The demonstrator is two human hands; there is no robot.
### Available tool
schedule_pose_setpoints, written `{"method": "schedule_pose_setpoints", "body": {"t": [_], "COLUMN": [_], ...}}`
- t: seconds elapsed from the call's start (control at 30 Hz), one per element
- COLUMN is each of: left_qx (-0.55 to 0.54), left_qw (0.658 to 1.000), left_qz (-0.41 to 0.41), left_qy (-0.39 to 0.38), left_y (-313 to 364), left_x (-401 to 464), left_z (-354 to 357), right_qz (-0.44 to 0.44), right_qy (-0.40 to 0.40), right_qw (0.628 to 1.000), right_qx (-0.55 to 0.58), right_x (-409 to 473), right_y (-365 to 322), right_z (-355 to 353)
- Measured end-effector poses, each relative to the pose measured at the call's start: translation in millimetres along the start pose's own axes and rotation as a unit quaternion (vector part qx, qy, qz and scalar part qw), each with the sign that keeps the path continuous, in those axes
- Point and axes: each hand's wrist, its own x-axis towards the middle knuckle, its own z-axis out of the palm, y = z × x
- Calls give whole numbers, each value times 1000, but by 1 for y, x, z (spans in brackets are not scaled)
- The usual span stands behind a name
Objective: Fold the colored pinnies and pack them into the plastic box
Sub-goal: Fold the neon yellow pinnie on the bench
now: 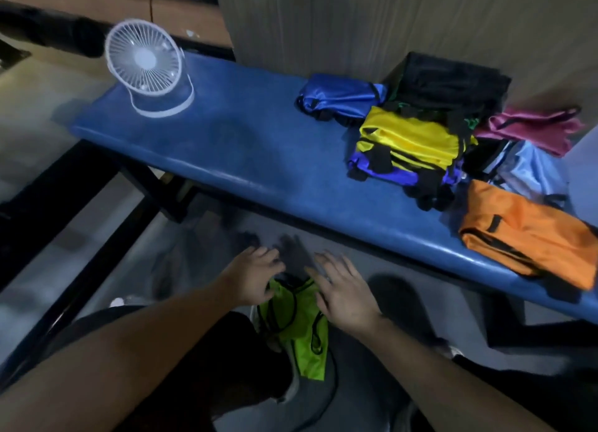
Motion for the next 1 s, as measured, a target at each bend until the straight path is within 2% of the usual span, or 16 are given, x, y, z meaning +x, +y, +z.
{"method": "schedule_pose_setpoints", "body": {"t": [0.07,0.13,0.17,0.2,0.27,0.43,0.57,0.7,1.0], "left_qx": [-52,-120,-155,-152,-142,-123,-105,-132,-147], "left_qw": [998,990,982,976,961,958,959,956,972], "left_qz": [-43,-77,-107,-121,-168,-152,-168,-189,-159], "left_qy": [-18,11,-22,-98,-166,-210,-202,-181,-95], "left_y": [17,35,45,53,63,73,78,76,78], "left_x": [6,11,16,21,30,41,39,38,47], "left_z": [31,62,75,84,101,134,152,148,95], "right_qz": [37,63,71,76,80,83,90,87,99], "right_qy": [-59,-93,-106,-116,-121,-156,-172,-176,-149], "right_qw": [997,993,991,989,988,983,978,977,983], "right_qx": [17,35,43,48,51,52,74,81,46], "right_x": [-4,-7,-7,-7,-8,-11,-14,-19,-21], "right_y": [8,14,16,18,21,27,16,7,-2], "right_z": [25,46,56,65,82,117,132,136,117]}}
